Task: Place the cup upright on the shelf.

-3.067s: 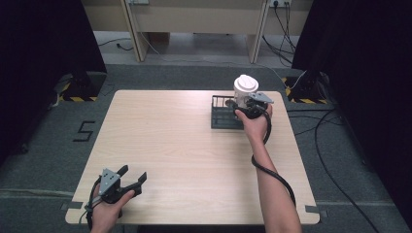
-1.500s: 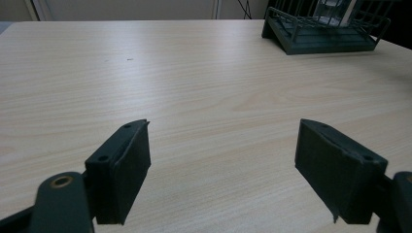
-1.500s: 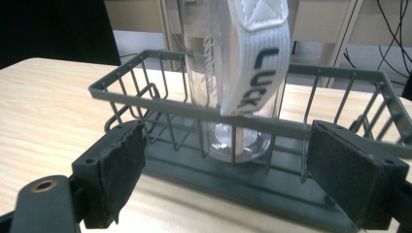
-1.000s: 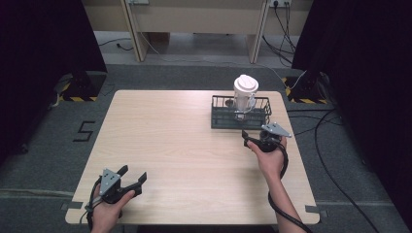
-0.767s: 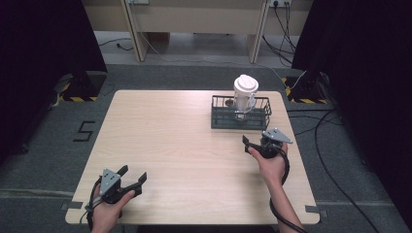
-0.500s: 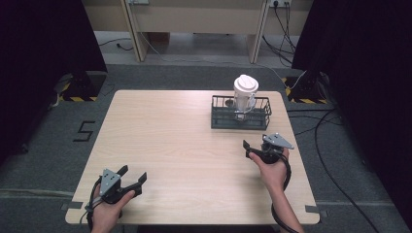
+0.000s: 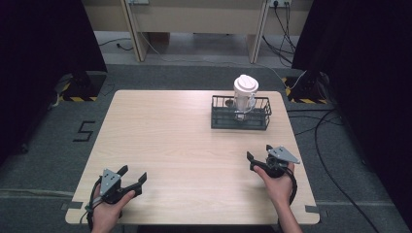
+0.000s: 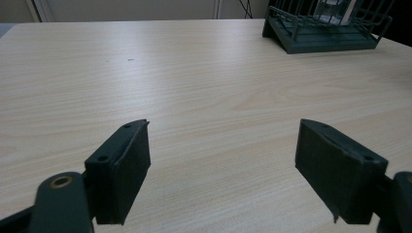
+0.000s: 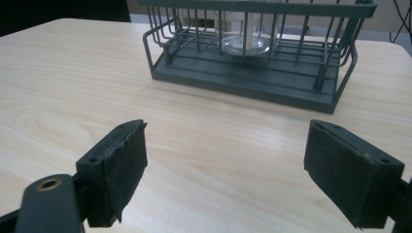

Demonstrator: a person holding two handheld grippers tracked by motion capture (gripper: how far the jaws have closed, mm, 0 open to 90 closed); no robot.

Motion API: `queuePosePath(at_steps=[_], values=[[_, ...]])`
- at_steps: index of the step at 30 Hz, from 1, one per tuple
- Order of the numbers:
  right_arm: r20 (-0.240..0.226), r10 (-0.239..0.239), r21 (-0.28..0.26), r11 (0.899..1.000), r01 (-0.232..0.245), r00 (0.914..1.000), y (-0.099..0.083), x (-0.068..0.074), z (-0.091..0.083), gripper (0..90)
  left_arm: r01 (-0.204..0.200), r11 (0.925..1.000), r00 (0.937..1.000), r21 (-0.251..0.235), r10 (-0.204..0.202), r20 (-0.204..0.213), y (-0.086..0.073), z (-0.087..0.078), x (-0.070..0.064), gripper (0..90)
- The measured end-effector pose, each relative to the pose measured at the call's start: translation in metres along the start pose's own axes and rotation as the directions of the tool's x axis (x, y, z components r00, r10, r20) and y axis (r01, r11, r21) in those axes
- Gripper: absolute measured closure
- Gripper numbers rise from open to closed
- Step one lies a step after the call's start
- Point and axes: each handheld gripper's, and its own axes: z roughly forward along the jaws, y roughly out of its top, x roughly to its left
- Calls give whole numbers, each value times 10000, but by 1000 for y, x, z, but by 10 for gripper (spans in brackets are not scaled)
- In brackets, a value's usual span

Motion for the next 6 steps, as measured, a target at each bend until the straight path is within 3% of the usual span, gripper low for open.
queuePosePath(at_steps=[6], values=[[-148,88,-155,9998,-91,9999,-10,2,-6,170,-18,10000,10000,-8,18,-10,0,0,-1,198]])
